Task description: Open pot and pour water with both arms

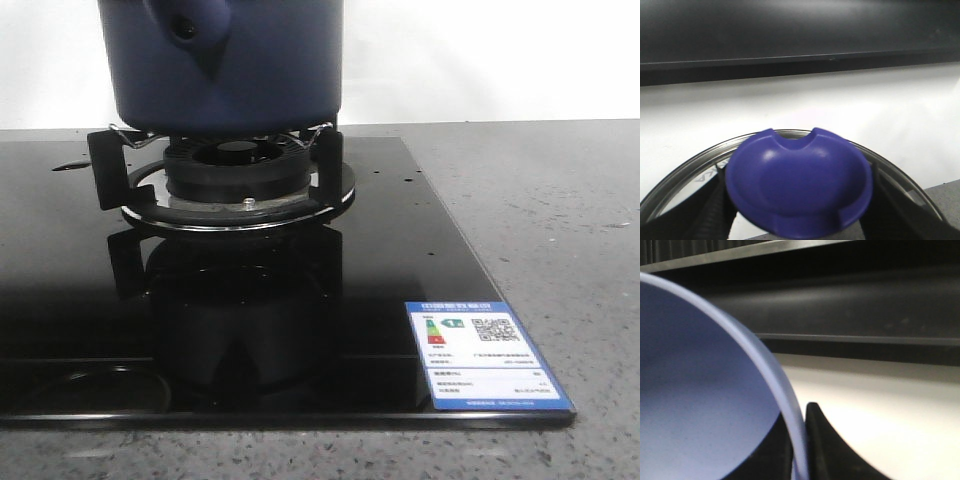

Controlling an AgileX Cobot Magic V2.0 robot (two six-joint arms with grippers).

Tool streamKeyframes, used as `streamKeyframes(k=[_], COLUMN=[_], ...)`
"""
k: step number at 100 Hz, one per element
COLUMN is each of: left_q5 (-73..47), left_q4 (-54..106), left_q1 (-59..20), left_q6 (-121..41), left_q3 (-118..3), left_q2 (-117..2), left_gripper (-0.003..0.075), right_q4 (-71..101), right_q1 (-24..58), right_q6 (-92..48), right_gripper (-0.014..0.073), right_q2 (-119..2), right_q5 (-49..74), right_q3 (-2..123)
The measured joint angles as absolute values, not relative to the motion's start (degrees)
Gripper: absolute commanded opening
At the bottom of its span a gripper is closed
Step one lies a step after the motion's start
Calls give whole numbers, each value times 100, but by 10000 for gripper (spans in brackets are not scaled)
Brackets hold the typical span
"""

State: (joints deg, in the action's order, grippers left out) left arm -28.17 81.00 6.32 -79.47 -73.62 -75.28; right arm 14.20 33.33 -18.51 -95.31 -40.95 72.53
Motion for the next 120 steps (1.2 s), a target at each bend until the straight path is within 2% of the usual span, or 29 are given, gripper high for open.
streamKeyframes(k=[106,120], left_q5=[-2835,-3027], left_q4=[8100,8110], left_q1=[632,632], left_q6=[-7947,-7947], left_q3=[-7362,-7362], left_q2=[-7528,-7528], left_gripper=[324,324], right_q4=[1056,1071], right_q1=[3333,3333], right_q6=[-1851,-1851], right_gripper=[-43,-42], right_q2=[-9531,-9381], right_q5=[-4595,-4081], right_q3=[7253,7253])
